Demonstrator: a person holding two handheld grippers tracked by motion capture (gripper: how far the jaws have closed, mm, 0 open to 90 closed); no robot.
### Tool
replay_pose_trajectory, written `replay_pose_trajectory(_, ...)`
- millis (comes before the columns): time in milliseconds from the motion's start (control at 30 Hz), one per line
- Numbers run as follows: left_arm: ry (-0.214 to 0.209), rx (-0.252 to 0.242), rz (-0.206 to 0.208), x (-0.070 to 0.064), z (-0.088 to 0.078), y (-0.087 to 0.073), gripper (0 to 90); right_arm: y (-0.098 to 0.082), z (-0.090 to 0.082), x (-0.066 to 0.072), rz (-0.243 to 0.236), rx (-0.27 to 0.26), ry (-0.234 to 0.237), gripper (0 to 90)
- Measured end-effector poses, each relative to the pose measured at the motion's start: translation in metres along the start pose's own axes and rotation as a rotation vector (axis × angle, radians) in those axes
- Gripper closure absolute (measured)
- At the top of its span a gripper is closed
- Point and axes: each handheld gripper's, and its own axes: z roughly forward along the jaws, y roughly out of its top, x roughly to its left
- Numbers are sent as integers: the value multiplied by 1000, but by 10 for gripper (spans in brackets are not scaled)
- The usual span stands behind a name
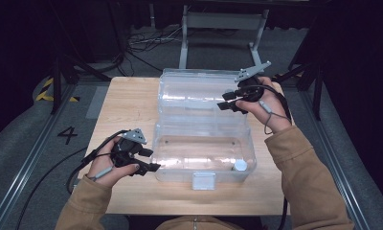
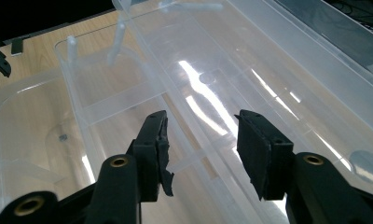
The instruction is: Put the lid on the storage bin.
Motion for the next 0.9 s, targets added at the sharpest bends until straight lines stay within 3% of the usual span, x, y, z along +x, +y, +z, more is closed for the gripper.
replay_pose_trajectory(333, -37, -28, 27, 1, 6, 1, 410, 2, 12, -4, -20, 46, 60, 633)
replay_pose_trajectory(567, -72, -46, 75, -3, 13, 4, 450, 2, 17, -6, -40, 74, 49, 728)
replay_pose_trajectory(900, -126, -13, 122, -9, 34, 6, 558, 3, 20, -7, -40, 81, 49, 741)
